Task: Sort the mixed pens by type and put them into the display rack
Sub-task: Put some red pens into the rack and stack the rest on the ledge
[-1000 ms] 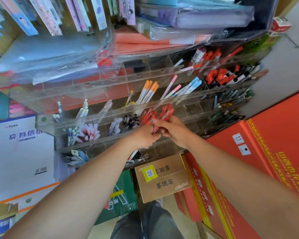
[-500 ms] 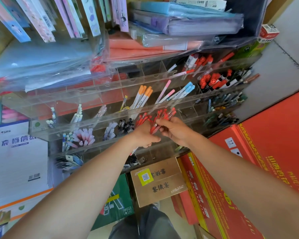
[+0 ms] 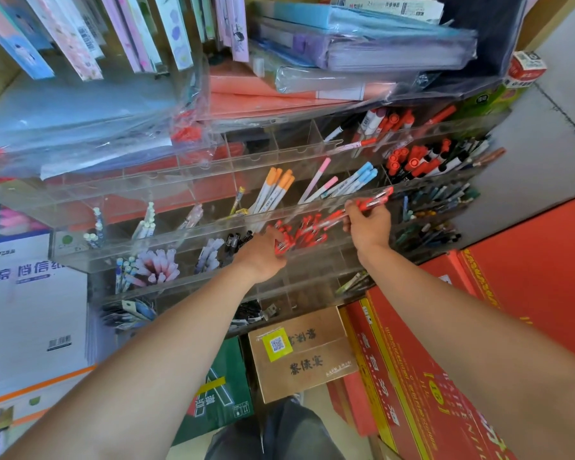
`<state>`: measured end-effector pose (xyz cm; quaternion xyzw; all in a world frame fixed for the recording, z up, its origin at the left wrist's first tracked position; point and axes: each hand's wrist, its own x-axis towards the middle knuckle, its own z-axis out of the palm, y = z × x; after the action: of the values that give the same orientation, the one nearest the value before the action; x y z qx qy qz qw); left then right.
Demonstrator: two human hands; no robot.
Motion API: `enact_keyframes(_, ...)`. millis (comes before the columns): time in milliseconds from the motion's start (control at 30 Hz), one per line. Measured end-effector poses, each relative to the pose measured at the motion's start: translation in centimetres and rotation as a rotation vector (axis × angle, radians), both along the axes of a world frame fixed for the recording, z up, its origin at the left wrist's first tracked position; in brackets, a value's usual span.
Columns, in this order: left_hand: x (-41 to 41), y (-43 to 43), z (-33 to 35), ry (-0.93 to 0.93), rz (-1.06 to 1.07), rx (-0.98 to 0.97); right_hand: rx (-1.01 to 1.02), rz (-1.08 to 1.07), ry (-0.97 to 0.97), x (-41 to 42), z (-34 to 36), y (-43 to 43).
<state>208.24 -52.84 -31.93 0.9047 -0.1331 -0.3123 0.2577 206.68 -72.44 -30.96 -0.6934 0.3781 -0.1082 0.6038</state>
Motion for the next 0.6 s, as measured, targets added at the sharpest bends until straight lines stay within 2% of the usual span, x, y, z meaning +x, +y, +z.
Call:
enact_keyframes(167,0.0,0.1,-0.7,-0.041,-0.002,-0.009,-0.107,0.111,0.082,-0.1,-2.4,1.9)
enact_keyframes(500,0.4,0.2,-1.2,-0.049,0.022,-0.076,-0.061,0.27,0.171,0.1,-4.7,3.7)
enact_keyframes(600,0.5,0.3,-1.4,-0.048,0.031,-0.074,-0.114,0.324,0.163,0.2,-4.9,3.6)
